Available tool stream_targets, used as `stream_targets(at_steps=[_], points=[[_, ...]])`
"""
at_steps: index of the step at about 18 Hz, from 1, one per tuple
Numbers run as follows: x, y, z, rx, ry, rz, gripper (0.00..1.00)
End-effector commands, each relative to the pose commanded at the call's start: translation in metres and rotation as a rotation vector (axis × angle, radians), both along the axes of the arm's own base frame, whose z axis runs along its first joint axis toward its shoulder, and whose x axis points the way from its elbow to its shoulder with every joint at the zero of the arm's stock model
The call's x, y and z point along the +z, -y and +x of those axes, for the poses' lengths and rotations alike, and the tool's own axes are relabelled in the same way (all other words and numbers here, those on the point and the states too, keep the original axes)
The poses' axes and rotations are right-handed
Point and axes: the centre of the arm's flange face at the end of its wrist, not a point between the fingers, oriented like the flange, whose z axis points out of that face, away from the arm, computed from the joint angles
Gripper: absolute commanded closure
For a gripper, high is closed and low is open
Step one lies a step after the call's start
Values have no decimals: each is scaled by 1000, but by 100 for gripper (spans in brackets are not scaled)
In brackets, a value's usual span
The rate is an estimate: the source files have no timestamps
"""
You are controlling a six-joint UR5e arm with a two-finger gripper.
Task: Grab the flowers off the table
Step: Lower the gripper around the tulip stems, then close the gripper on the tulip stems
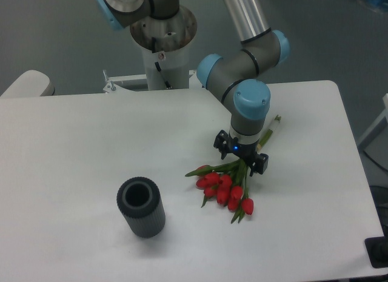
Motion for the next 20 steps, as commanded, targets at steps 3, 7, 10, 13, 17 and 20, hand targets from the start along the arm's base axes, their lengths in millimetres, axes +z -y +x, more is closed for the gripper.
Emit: stream_targets(at_steps=[3, 7, 10, 13, 17, 20], points=[[-6, 0, -1, -3, -4, 0, 0], [-9, 0, 0, -6, -2, -3, 0], [-9, -1, 1, -7, -3, -2, 0], [-10, -1, 1, -10, -1, -4, 0], [-14, -1, 1, -12, 4, -7, 0], [-13, -2, 0, -12, -1, -4, 12]])
